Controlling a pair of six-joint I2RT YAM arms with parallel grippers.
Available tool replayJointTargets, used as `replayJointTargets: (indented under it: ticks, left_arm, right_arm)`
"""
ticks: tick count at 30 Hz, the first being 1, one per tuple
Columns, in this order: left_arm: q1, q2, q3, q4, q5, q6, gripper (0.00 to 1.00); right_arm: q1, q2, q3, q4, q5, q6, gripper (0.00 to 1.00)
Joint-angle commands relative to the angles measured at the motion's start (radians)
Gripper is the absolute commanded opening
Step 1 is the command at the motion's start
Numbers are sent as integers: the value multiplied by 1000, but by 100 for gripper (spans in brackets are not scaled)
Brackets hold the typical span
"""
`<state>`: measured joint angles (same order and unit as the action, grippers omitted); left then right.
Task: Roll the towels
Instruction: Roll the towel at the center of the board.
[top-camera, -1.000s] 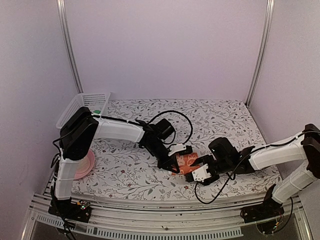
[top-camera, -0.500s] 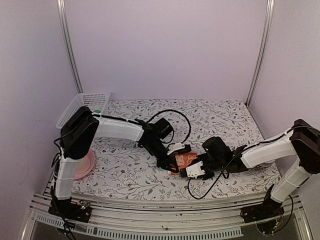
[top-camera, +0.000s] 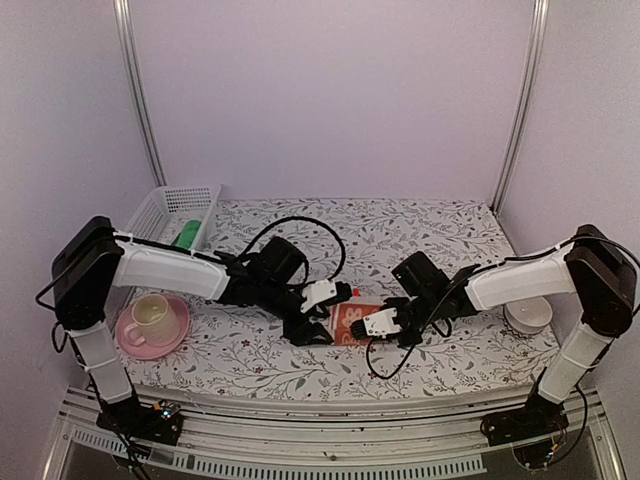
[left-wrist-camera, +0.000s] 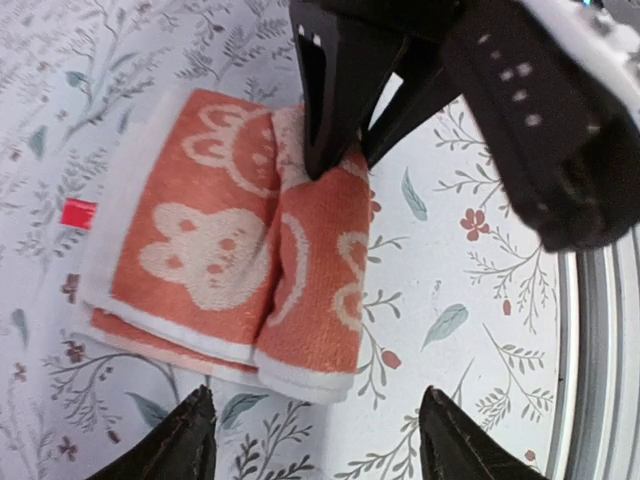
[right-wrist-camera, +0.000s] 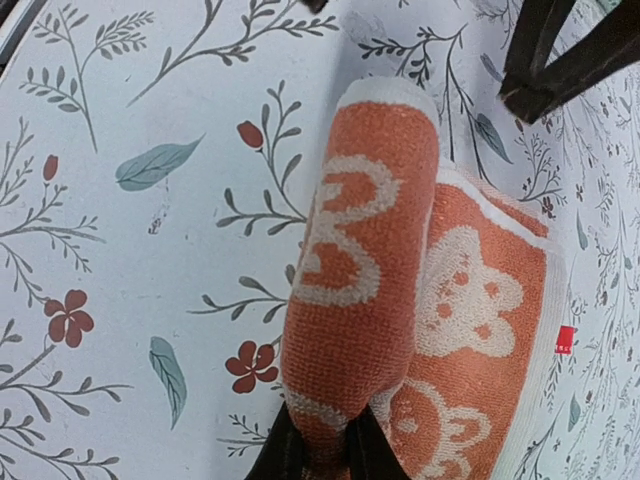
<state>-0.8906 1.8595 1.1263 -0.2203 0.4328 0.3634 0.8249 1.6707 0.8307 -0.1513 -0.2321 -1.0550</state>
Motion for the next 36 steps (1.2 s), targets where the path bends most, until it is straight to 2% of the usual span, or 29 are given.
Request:
replayJointTargets:
  ticks: [1,7,12,18,26,28,32,35,36]
  left_arm:
    - [-38,-128,-176,367,-233,30,69]
    - [-181,-162,-382,686,-522,221,66]
    - [-258,-82,-372,741,-659,342,66]
    - [-283,-15,-349,801,-718,401,66]
    - [-284,81,-284,782,-745,429,59]
    - [-285,97,-271,773,-750,433,54]
    - [-285,145,-256,751,-746,433,39]
    - [-285,158,-239,715,-736,424,16]
    - [-286,163,-232,699,-727,419,14]
  right_arm:
    - [-33,77,60,-217,-130,21,8]
    - [-105,200,237,-448,-250,31,8]
    - [-166,354,427,-669,-346,24,8]
    - [-180,448,514,-775,-375,29,8]
    - [-198,474,545,-825,-398,22,8]
    - [-202,477,547,-832,-401,19,9]
    - [-208,481,555,-850,-409,7,9]
    - [-213,480,560,-855,-414,3,11]
    - [-215,478,562,-855,-412,3,12]
